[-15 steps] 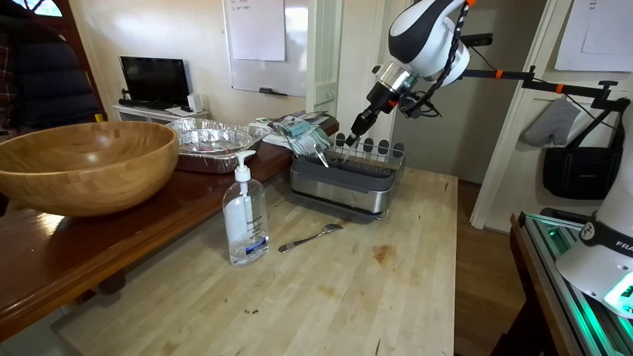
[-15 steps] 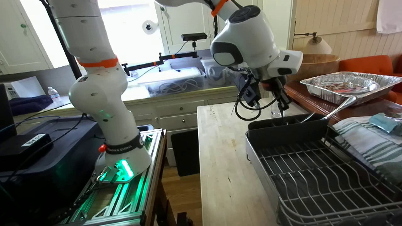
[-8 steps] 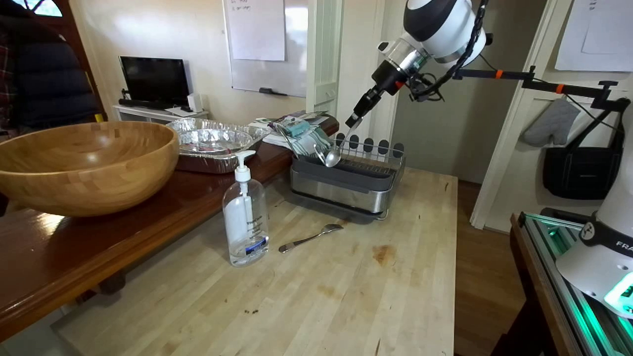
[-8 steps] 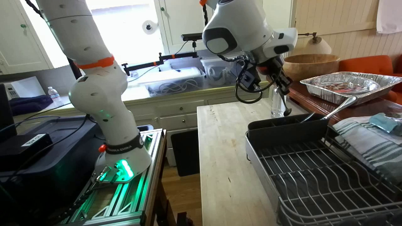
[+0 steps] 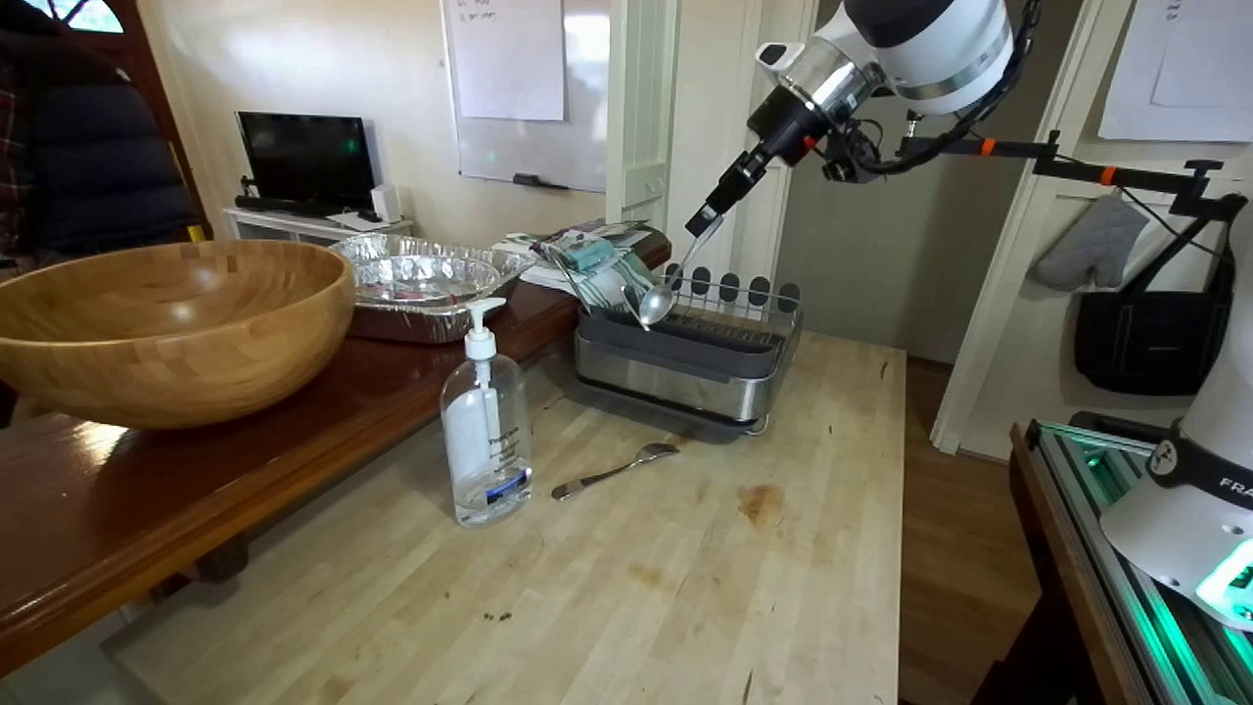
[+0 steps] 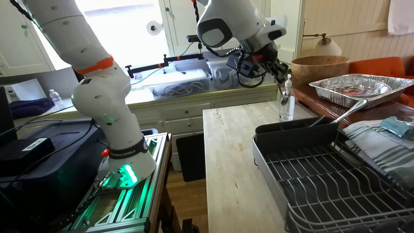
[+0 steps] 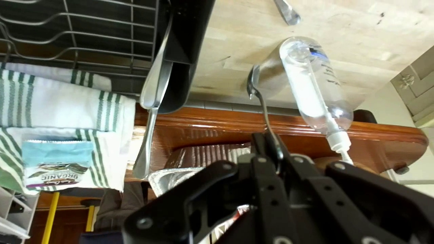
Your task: Move the spoon to the countertop
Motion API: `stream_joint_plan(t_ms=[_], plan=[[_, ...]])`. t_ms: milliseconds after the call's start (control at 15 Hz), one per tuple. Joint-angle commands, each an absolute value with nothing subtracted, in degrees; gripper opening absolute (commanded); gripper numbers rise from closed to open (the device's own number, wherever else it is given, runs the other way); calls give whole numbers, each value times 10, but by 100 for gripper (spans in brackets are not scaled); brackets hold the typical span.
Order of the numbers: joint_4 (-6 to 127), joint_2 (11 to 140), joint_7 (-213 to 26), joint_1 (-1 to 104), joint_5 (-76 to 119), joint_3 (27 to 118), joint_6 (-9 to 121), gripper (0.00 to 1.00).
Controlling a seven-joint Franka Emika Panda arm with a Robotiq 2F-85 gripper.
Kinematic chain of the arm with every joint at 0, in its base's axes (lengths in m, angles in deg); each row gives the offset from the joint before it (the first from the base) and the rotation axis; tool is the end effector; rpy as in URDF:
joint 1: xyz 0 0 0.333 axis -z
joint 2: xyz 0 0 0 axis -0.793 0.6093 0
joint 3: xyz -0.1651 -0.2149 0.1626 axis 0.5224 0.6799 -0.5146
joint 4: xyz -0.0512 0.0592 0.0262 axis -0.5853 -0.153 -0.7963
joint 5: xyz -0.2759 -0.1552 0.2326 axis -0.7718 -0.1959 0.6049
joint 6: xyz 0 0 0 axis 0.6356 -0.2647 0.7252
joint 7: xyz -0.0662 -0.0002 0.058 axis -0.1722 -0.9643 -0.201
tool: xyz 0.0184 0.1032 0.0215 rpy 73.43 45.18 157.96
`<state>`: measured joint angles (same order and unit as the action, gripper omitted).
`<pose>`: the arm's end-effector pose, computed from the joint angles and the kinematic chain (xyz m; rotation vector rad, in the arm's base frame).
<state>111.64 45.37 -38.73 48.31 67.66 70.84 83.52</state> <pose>0.4762 -0.0220 0.4206 -2.7910 -0.3371 -0.9467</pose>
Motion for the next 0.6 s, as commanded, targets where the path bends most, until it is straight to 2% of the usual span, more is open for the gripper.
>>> stream_joint_plan(t_ms=[0,533], plan=[[1137,443,-362,465,682,700,824,1],[1143,494,-320,425,710,697,817,1]])
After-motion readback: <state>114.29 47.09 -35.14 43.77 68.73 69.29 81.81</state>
